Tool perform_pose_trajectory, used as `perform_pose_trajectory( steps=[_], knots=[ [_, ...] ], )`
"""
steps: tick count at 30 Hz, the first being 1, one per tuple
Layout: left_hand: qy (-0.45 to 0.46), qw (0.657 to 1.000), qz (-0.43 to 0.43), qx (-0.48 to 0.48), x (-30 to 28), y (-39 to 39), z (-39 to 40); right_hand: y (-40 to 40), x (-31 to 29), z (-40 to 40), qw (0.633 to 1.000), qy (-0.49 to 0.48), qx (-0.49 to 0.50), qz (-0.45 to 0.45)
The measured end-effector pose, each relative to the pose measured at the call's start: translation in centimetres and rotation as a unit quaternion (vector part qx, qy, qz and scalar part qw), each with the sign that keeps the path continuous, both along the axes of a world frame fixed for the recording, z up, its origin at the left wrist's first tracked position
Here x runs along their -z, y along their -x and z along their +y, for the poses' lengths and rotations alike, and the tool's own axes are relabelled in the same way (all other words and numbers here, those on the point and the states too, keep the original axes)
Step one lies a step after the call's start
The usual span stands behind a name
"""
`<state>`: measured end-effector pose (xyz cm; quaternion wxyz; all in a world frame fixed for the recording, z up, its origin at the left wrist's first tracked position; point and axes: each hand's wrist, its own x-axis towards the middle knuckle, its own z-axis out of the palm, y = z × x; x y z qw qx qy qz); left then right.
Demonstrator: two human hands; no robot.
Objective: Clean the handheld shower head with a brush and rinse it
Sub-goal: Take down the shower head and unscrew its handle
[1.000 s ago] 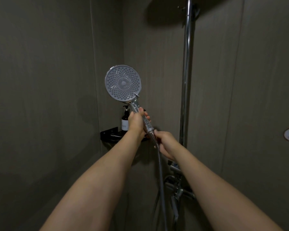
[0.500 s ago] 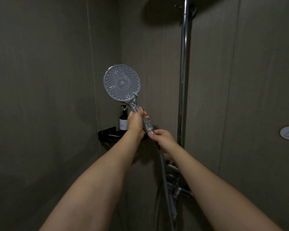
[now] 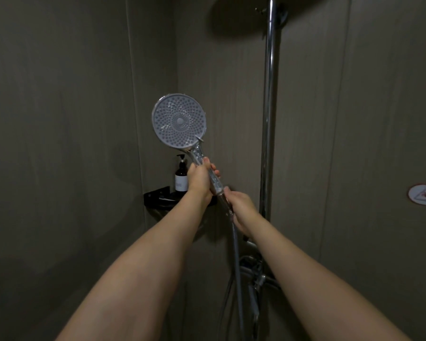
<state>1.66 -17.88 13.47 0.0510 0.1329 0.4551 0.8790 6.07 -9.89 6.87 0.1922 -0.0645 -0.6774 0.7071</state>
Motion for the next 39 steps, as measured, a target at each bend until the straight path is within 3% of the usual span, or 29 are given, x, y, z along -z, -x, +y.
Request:
perform_pose_trajectory(
  steps=[27, 31, 39],
  knots=[
    [0.019, 1.000, 0.002, -0.010, 0.6, 0.4, -0.1, 0.3, 0.8, 0.0, 1.000, -0.006, -0.003, 0.004],
    [0.017, 1.000, 0.001, -0.008, 0.6, 0.5, 0.1, 0.2, 0.9, 0.5, 0.998, -0.058, -0.022, -0.005],
    [0.015, 1.000, -0.001, -0.001, 1.1, 0.5, 0.4, 0.0, 0.9, 0.7, 0.996, -0.074, -0.042, -0.008]
  ],
)
